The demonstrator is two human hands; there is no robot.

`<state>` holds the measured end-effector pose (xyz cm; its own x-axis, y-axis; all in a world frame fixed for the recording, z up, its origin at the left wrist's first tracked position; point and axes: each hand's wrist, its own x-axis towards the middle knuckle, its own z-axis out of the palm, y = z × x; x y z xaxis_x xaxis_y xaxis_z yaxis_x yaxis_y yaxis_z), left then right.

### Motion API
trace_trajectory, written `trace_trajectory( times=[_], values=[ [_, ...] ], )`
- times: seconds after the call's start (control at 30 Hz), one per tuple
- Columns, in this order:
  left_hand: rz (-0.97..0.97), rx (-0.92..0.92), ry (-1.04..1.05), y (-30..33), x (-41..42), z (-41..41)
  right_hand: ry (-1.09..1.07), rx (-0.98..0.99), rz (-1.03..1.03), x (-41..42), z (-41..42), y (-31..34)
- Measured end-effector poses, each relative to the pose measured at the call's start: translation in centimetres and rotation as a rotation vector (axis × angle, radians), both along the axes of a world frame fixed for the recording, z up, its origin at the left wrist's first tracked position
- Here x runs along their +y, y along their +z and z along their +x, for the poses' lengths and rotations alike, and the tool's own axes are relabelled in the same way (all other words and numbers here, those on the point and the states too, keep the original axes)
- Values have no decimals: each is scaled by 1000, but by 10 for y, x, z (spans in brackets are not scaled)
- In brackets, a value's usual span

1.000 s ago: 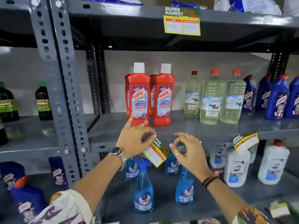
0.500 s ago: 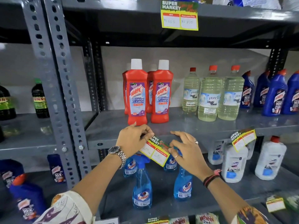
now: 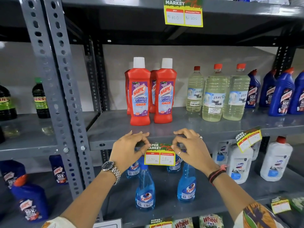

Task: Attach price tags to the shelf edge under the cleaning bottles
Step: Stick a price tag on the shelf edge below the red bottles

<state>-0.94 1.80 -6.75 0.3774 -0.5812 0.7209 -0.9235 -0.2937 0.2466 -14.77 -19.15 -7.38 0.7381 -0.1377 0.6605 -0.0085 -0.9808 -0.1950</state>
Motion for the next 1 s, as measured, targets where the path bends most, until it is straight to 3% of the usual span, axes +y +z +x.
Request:
trace_trajectory(
  times=[0.1,1.0],
  values=[
    [26,-50,11,-2,0,-1,-8,8,-11,0,0,0],
    [-243,142,192,2,-22,-7,-237,-190,79,21,31,10]
  ],
)
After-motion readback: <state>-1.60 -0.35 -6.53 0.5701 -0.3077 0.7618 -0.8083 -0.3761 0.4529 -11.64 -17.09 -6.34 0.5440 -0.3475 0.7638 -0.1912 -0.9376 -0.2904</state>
